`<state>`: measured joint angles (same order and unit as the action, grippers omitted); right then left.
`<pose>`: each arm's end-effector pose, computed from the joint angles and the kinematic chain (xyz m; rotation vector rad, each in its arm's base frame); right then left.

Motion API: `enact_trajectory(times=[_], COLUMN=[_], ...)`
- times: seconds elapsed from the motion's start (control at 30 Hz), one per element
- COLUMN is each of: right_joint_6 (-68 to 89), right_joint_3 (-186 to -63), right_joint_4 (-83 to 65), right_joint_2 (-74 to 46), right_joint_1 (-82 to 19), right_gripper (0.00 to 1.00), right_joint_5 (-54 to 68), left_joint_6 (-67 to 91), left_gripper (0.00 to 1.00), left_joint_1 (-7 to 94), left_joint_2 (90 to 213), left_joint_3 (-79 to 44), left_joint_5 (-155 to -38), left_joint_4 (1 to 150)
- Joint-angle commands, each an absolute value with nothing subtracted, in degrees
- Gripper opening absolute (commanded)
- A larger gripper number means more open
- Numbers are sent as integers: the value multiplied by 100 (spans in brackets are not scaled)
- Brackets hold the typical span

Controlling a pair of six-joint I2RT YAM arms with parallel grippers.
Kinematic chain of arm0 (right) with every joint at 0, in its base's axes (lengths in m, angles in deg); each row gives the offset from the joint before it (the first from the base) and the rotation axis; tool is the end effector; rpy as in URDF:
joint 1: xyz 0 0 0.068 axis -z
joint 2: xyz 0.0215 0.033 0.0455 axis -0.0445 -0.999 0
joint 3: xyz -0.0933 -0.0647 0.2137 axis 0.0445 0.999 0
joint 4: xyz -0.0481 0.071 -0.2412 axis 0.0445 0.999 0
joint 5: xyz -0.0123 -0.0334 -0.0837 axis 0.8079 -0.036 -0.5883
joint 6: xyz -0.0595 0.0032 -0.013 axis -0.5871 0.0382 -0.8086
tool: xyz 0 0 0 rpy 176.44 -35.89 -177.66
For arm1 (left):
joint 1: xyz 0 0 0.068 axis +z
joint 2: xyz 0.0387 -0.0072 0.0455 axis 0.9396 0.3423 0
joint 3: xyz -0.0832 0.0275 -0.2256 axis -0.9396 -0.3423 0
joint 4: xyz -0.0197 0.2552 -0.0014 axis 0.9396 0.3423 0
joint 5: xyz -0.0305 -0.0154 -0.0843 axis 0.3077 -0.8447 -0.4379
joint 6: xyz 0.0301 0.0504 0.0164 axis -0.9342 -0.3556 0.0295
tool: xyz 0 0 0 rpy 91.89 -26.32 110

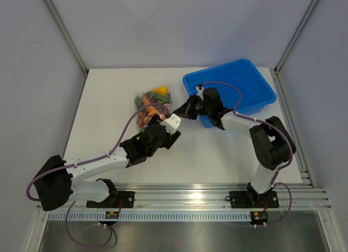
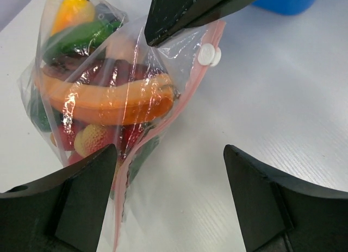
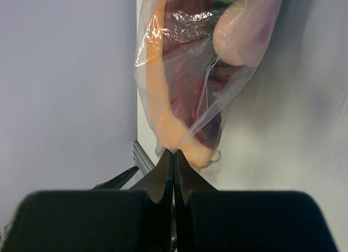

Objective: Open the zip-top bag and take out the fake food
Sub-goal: Adjust the zipper food storage bag at the center of the board.

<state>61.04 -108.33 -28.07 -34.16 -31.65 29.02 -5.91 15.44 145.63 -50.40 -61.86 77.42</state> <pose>0.3274 0.2081 0.1801 0.1640 2.2444 1.4171 0.1759 -0.2122 0.2073 0.7805 1.8711 -0.0524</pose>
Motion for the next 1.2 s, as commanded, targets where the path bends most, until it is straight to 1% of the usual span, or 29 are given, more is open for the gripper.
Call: enact_trajectory(times=[0.0,0.07,0.13,0.23,0.33,0.43,0.5,0.53,0.57,0.6,0.63,0.67,0.7,0.83,0.87,0.97,1.17], right_joint_6=[6223,6231,6275,6328,6328,6320,6328,6328,6337,6363,6363,6381,6390,6390,6372,6311,6311], right_joint_3=[-10962,-10962,-10954,-10945,-10945,-10945,-10919,-10927,-10910,-10910,-10910,-10901,-10910,-10892,-10892,-10910,-10918], right_joint_4=[-3229,-3255,-3308,-3361,-3343,-3352,-3352,-3361,-3378,-3387,-3405,-3405,-3413,-3440,-3440,-3387,-3378], right_joint_2=[-3161,-3161,-3196,-3223,-3232,-3223,-3223,-3231,-3232,-3232,-3232,-3240,-3240,-3232,-3232,-3214,-3232], right_joint_1=[-3120,-3120,-3120,-3120,-3120,-3111,-3120,-3111,-3111,-3111,-3120,-3120,-3111,-3111,-3120,-3111,-3111], right_gripper=[1,1,1,1,1,1,1,1,1,1,1,1,1,1,1,3,4], right_joint_5=[3139,3148,3183,3227,3209,3209,3209,3209,3209,3227,3235,3244,3262,3271,3279,3245,3218], left_joint_6=[-1037,-1134,-1230,-1362,-1372,-1363,-1363,-1415,-1424,-1433,-1442,-1433,-1433,-1424,-1424,-1363,-1222], left_gripper=[81,80,76,75,72,70,68,64,51,43,33,19,15,8,8,0,0], left_joint_1=[1514,1514,1514,1514,1505,1505,1505,1505,1514,1514,1505,1514,1514,1514,1514,1514,1514], left_joint_2=[14537,14625,14809,15194,15372,15241,15170,15205,15275,15467,15547,15618,15697,15514,15443,15171,14688], left_joint_3=[-5032,-5032,-4997,-4830,-4663,-4759,-4812,-4794,-4733,-4663,-4523,-4461,-4425,-4504,-4574,-4653,-4733], left_joint_5=[-5974,-5833,-5728,-5499,-5595,-5691,-5858,-5850,-5763,-5649,-5474,-5429,-5428,-5288,-5296,-5480,-5832], left_joint_4=[7137,7014,6891,6785,6969,6952,6882,6873,6951,6996,7039,7144,7180,7119,7084,7127,7303])
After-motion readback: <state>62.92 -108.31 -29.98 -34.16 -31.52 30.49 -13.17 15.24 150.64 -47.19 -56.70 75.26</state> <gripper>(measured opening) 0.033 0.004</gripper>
